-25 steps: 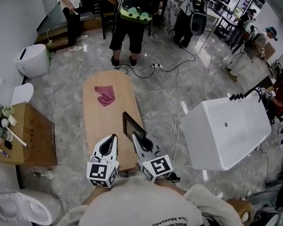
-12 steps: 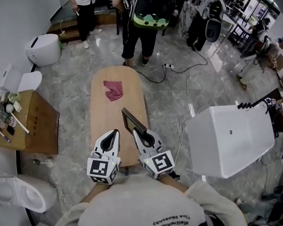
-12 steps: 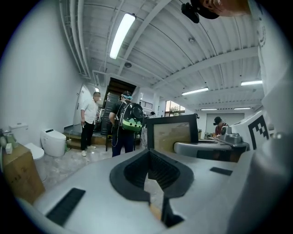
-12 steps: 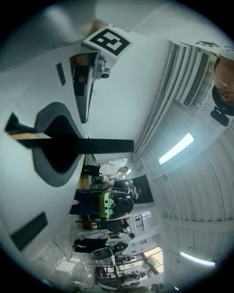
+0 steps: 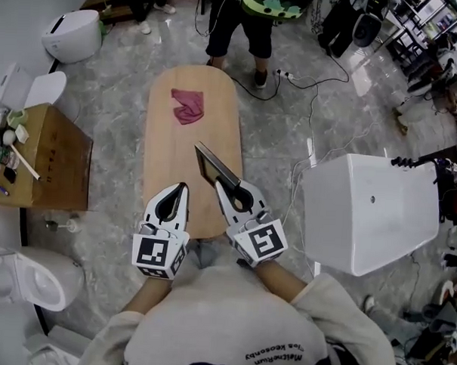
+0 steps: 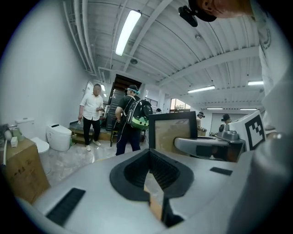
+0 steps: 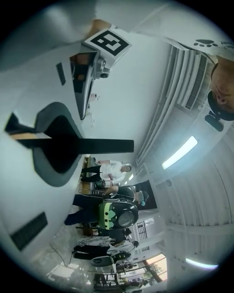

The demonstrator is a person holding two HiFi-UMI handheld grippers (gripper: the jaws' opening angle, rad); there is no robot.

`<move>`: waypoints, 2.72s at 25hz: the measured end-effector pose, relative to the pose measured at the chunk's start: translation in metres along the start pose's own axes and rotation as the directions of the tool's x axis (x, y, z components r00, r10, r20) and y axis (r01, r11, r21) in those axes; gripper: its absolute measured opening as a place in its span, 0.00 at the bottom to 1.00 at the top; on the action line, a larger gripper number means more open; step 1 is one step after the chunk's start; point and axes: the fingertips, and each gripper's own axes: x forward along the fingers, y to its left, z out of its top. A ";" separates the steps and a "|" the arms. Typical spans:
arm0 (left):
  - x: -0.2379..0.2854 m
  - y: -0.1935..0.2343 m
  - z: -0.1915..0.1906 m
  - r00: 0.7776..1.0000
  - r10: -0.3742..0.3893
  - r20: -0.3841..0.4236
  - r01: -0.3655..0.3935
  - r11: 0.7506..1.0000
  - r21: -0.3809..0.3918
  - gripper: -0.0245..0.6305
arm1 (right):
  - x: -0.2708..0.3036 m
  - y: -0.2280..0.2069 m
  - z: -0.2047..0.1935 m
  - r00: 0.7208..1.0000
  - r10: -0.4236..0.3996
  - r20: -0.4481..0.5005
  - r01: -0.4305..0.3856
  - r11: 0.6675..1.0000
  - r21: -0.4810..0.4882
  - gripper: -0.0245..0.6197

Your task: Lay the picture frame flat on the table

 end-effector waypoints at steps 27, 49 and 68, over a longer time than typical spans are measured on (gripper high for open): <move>0.033 0.037 -0.088 0.998 -0.053 -0.041 0.052 0.998 -0.025 0.05 | 0.031 0.000 -0.112 0.986 0.133 -0.098 -0.129 0.990 0.051 0.06; 0.025 0.052 -0.175 0.995 -0.055 -0.087 0.049 0.996 -0.073 0.05 | 0.033 0.022 -0.205 0.968 0.209 -0.137 -0.192 0.973 0.132 0.07; 0.037 0.056 -0.241 0.976 -0.119 -0.182 0.103 0.990 -0.095 0.05 | 0.033 0.029 -0.262 0.945 0.287 -0.159 -0.251 0.944 0.212 0.06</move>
